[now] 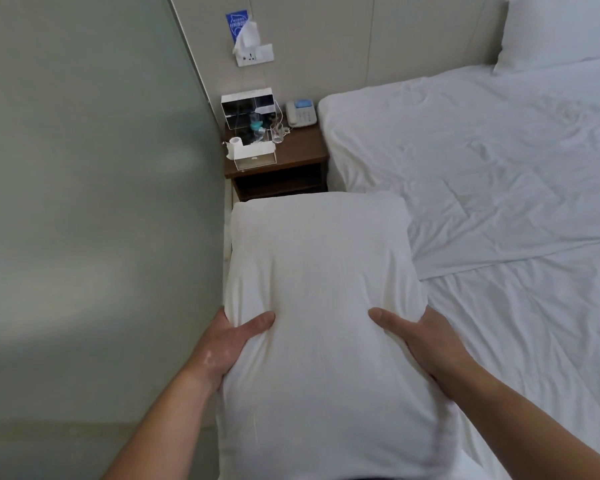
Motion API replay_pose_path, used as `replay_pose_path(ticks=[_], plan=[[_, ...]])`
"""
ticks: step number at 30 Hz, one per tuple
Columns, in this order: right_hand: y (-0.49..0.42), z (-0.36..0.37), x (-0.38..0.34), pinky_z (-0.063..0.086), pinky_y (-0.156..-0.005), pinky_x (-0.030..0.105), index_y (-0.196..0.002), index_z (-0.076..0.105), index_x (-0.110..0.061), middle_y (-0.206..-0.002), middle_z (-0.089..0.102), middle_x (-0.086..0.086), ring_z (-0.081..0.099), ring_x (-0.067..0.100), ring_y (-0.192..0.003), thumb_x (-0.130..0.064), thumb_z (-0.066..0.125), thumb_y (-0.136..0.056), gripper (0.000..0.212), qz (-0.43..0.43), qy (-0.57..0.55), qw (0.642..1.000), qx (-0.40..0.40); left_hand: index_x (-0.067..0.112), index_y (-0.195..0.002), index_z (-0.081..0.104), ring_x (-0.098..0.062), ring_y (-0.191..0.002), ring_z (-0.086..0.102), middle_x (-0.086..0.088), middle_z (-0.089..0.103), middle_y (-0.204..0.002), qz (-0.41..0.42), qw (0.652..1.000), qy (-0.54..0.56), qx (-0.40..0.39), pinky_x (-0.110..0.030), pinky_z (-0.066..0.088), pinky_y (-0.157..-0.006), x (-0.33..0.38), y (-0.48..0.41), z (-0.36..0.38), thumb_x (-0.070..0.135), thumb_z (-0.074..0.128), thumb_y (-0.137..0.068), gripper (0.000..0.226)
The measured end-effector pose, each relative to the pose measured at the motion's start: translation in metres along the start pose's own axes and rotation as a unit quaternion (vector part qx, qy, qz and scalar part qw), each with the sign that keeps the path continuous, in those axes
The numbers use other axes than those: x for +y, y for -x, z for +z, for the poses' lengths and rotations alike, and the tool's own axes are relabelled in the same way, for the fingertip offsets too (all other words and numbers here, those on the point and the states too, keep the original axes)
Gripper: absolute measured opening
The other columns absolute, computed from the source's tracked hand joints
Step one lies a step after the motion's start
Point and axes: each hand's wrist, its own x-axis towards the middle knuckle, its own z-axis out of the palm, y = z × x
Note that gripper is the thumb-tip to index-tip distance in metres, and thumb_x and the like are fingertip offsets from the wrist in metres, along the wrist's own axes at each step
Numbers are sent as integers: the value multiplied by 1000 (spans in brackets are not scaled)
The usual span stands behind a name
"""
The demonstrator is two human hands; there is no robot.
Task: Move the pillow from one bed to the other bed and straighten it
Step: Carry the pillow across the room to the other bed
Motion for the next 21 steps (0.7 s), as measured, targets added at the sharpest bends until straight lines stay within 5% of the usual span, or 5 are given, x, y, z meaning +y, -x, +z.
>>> replay_pose_path(ticks=[10,14,19,21], plan=[[-154,-14,-83,51,-65,21,-97,73,-31,-78,78,-25,73,-6,-66,-40,87,-76,27,1,13,1000,-10,30,-117,70,-20,-106,75,4,79,-115,-4,1000,-14,10,-46,56,-102,96,-137,34,62,92,-38,88],[-202,-13,-108,52,-66,21,-105,75,-29,-84,80,-22,73,-6,-69,-43,87,-75,35,3,21,1000,6,25,-131,67,-18,-109,75,4,79,-117,8,1000,-15,-11,-43,56,-101,125,-186,41,68,95,-30,113],[-265,-1,-135,51,-63,22,-101,75,-27,-78,78,-24,73,-6,-64,-44,87,-75,33,10,19,999,33,35,-122,65,-8,-105,74,9,78,-114,21,998,-14,-57,-27,57,-85,155,-261,43,73,93,-21,111],[-289,7,-150,50,-62,21,-100,74,-27,-76,78,-25,72,-6,-63,-44,87,-75,32,11,18,998,53,36,-125,63,-12,-110,73,8,77,-118,22,997,-17,-78,-32,57,-91,172,-294,40,72,94,-23,112]])
